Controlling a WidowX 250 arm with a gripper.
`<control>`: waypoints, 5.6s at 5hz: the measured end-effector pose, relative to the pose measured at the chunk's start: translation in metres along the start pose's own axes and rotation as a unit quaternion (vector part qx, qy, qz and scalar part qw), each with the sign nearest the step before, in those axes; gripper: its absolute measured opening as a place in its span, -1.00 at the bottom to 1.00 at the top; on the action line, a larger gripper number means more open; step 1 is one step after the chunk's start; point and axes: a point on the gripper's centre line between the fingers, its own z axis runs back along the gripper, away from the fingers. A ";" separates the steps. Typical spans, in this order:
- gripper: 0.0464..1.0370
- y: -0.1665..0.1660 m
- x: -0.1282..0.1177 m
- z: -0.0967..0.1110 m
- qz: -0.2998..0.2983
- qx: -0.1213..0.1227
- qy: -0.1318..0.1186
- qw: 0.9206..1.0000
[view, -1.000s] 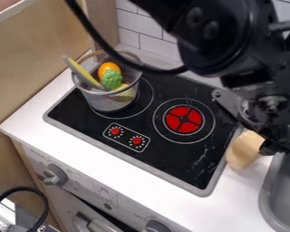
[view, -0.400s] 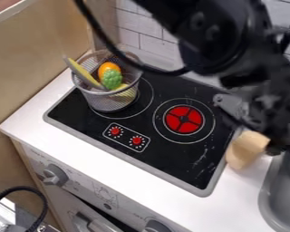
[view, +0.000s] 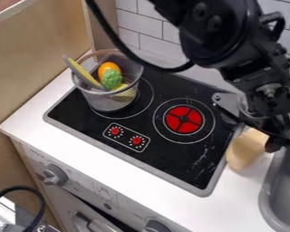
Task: Put the beige object on the right on the stove
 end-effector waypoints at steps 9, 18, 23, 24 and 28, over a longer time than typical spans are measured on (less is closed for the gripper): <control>0.83 -0.005 -0.029 -0.019 0.010 0.018 -0.050 0.999; 0.17 0.091 -0.016 0.019 -0.083 0.030 0.010 0.996; 0.92 0.087 -0.027 0.029 -0.049 0.020 0.020 0.998; 0.92 0.085 -0.014 0.045 -0.045 0.026 0.045 0.998; 0.92 0.109 -0.013 0.091 -0.075 0.042 0.105 0.991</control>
